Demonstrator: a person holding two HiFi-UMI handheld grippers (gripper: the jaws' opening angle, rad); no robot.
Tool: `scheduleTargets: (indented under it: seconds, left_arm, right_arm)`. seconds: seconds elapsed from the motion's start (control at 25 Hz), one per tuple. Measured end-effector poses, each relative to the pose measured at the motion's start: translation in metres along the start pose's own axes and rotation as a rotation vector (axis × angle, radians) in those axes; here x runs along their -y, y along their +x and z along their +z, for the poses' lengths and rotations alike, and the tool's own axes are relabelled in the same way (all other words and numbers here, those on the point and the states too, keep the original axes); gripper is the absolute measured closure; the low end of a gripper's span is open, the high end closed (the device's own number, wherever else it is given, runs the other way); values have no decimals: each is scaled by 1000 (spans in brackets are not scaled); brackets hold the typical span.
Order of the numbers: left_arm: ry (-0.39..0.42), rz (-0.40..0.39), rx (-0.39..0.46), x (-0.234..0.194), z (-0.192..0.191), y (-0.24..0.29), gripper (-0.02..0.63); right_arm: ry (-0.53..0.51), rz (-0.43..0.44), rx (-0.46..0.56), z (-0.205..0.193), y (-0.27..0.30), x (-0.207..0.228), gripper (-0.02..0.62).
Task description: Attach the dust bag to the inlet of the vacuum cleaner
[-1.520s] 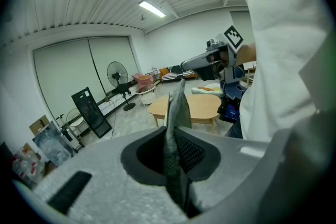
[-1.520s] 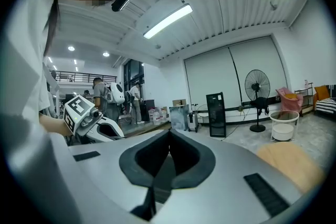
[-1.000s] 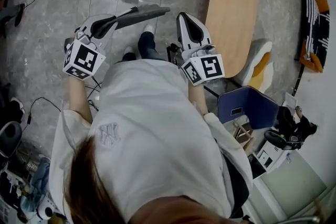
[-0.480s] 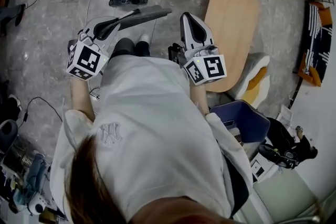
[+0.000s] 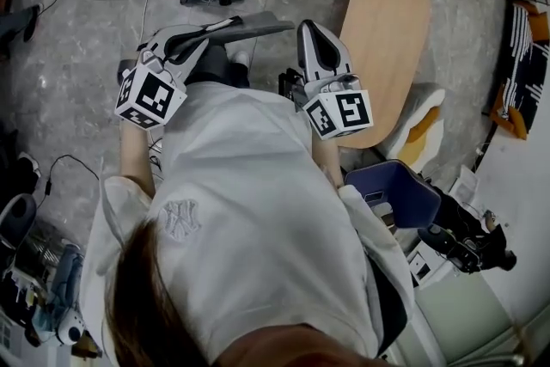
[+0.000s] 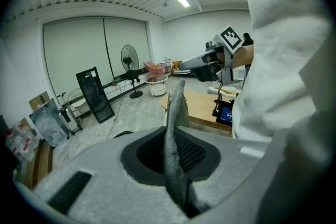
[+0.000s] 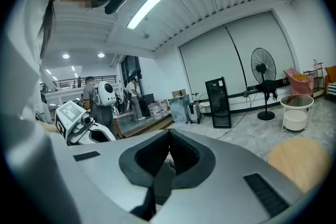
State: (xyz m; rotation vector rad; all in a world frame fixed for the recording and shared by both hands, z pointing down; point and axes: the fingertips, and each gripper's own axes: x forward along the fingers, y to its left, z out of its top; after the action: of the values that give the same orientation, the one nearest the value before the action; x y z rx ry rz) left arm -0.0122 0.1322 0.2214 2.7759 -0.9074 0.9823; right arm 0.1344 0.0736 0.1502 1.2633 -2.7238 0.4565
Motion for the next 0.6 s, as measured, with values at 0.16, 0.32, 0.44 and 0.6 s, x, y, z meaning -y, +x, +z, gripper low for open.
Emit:
scheduleTargets:
  seconds: [0.16,0.32,0.44,0.6]
  left_arm:
    - [2,-76,-7,-19,-7,11,566]
    - [18,-140,-25,-33,-14,19,568]
    - [49,-181,-37,-41,-23,27,568]
    - [101,-230,-56,-49,-31,35,568]
  right_arm:
    - [11,9,13,13,34,-3,594]
    - [-61,135,9,26,63,-25,592]
    - [-154,207,-38,20,81,-37,573]
    - [-300,357,-268,-20,98,-57,472]
